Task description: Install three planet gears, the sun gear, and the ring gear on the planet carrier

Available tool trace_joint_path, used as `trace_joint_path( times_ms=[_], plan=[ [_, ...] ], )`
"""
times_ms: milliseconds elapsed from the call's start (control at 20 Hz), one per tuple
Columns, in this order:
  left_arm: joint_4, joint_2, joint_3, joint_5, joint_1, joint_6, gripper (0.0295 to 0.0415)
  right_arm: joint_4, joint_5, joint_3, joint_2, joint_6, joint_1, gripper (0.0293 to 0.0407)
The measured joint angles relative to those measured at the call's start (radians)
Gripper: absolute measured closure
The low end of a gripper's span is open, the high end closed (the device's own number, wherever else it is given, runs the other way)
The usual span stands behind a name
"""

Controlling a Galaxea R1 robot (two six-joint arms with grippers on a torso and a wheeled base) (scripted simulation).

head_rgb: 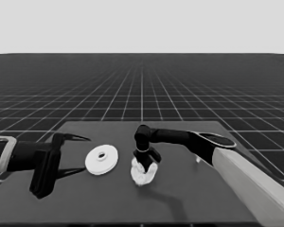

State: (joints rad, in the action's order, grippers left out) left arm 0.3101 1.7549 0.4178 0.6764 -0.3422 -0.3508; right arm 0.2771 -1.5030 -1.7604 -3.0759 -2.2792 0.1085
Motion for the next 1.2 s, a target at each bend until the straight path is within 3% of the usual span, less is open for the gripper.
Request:
trace_joint_path(
  times_ms=[400, 500, 550, 600, 900, 950, 1000, 1100, 1200],
  plan=[
    [0.0, 0.0, 0.0, 0.0, 0.0, 0.0, 0.0326, 0.0, 0.0, 0.0, 0.0, -0.084, 0.0, 0.039],
    [0.0, 0.0, 0.0, 0.0, 0.0, 0.0, 0.0326, 0.0, 0.0, 0.0, 0.0, -0.094, 0.0, 0.033],
    [0.0, 0.0, 0.0, 0.0, 0.0, 0.0, 0.0326, 0.0, 0.0, 0.0, 0.0, -0.096, 0.0, 0.032],
    [0.0, 0.0, 0.0, 0.0, 0.0, 0.0, 0.0326, 0.0, 0.0, 0.0, 0.0, -0.097, 0.0, 0.0317],
    [0.0, 0.0, 0.0, 0.0, 0.0, 0.0, 0.0326, 0.0, 0.0, 0.0, 0.0, -0.099, 0.0, 0.0315],
    [0.0, 0.0, 0.0, 0.0, 0.0, 0.0, 0.0326, -0.043, -0.026, 0.038, 0.009, 0.294, -0.049, 0.0307],
    [0.0, 0.0, 0.0, 0.0, 0.0, 0.0, 0.0326, -0.071, -0.036, 0.056, 0.012, 0.542, -0.087, 0.0309],
    [0.0, 0.0, 0.0, 0.0, 0.0, 0.0, 0.0326, -0.1, -0.039, 0.068, 0.014, 0.777, -0.122, 0.0314],
    [0.0, 0.0, 0.0, 0.0, 0.0, 0.0, 0.0326, -0.111, -0.038, 0.071, 0.015, 0.86, -0.132, 0.0315]
  ],
)
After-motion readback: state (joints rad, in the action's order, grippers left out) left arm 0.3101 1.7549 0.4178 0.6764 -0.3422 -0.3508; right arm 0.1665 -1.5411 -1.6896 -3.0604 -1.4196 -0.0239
